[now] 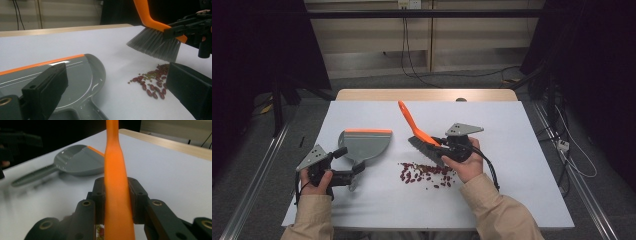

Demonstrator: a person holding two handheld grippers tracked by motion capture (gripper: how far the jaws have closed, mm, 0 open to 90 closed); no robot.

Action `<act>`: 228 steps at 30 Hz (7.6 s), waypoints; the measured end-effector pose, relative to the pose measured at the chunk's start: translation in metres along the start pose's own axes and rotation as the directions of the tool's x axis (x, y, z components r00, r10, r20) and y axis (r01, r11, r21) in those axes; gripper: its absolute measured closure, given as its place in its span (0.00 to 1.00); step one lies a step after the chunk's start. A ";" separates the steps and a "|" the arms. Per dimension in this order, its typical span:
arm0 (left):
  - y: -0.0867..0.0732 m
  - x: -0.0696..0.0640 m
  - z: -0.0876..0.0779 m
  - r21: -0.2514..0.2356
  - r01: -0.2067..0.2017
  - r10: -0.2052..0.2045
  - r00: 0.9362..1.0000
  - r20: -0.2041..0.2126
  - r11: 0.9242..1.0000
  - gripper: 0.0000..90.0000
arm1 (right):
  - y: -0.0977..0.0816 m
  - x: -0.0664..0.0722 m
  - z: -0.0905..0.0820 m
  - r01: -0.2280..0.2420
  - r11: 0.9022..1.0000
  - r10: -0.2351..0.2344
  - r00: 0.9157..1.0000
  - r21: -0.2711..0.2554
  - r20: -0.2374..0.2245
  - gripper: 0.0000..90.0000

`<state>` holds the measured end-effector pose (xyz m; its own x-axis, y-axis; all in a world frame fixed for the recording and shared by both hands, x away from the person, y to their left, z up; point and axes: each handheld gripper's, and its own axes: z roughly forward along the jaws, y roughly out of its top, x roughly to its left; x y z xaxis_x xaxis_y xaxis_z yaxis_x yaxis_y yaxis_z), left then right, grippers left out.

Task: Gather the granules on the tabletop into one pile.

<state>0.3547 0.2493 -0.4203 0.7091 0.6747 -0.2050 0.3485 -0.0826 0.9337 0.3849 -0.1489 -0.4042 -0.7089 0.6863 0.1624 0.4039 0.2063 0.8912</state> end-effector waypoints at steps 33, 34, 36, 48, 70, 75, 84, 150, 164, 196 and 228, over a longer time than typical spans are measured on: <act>0.000 0.000 0.000 0.000 -0.003 0.003 1.000 -0.002 1.000 0.04 | -0.006 0.049 0.037 -0.253 0.967 0.253 0.967 -0.035 -0.020 0.79; 0.000 0.000 0.000 0.000 -0.005 0.005 1.000 -0.001 1.000 0.04 | -0.006 0.051 0.039 -0.260 0.965 0.259 0.966 -0.031 -0.019 0.79; 0.000 0.000 0.000 0.000 -0.007 0.007 1.000 -0.001 1.000 0.04 | -0.007 0.055 0.042 -0.259 0.966 0.259 0.966 -0.021 -0.023 0.79; 0.001 0.001 -0.002 -0.006 -0.005 0.005 1.000 -0.003 1.000 0.04 | -0.024 0.073 0.065 -0.323 0.946 0.323 0.946 0.014 0.024 0.79; 0.001 0.000 -0.002 -0.004 -0.006 0.006 1.000 -0.007 1.000 0.04 | -0.031 0.047 0.040 -0.414 0.907 0.400 0.904 0.074 0.149 0.79; 0.001 0.000 -0.001 0.000 -0.011 0.011 1.000 -0.006 1.000 0.04 | -0.034 0.042 0.033 -0.433 0.898 0.419 0.895 0.074 0.155 0.79; 0.001 -0.001 0.000 0.002 -0.009 0.009 1.000 -0.006 1.000 0.04 | -0.037 0.036 0.022 -0.449 0.891 0.433 0.885 0.069 0.171 0.79; 0.001 -0.002 0.002 0.010 -0.019 0.019 1.000 -0.003 1.000 0.04 | -0.046 0.008 -0.016 -0.482 0.875 0.460 0.859 0.052 0.225 0.79; 0.001 -0.001 0.004 0.010 -0.018 0.018 1.000 -0.002 1.000 0.04 | -0.021 0.015 0.001 -0.491 0.871 0.484 0.862 0.012 0.148 0.79; 0.001 -0.002 0.007 0.023 -0.029 0.029 1.000 -0.001 0.999 0.04 | -0.034 0.002 -0.010 -0.556 0.831 0.548 0.822 0.012 0.157 0.79; 0.001 -0.001 0.008 0.025 -0.023 0.023 1.000 0.001 0.999 0.04 | -0.013 -0.019 -0.022 -0.247 0.968 0.250 0.959 0.043 -0.131 0.79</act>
<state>0.3588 0.2426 -0.4216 0.7176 0.6719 -0.1834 0.3469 -0.1165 0.9306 0.3809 -0.1798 -0.4095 -0.6546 0.6190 0.4340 0.5905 0.0602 0.8048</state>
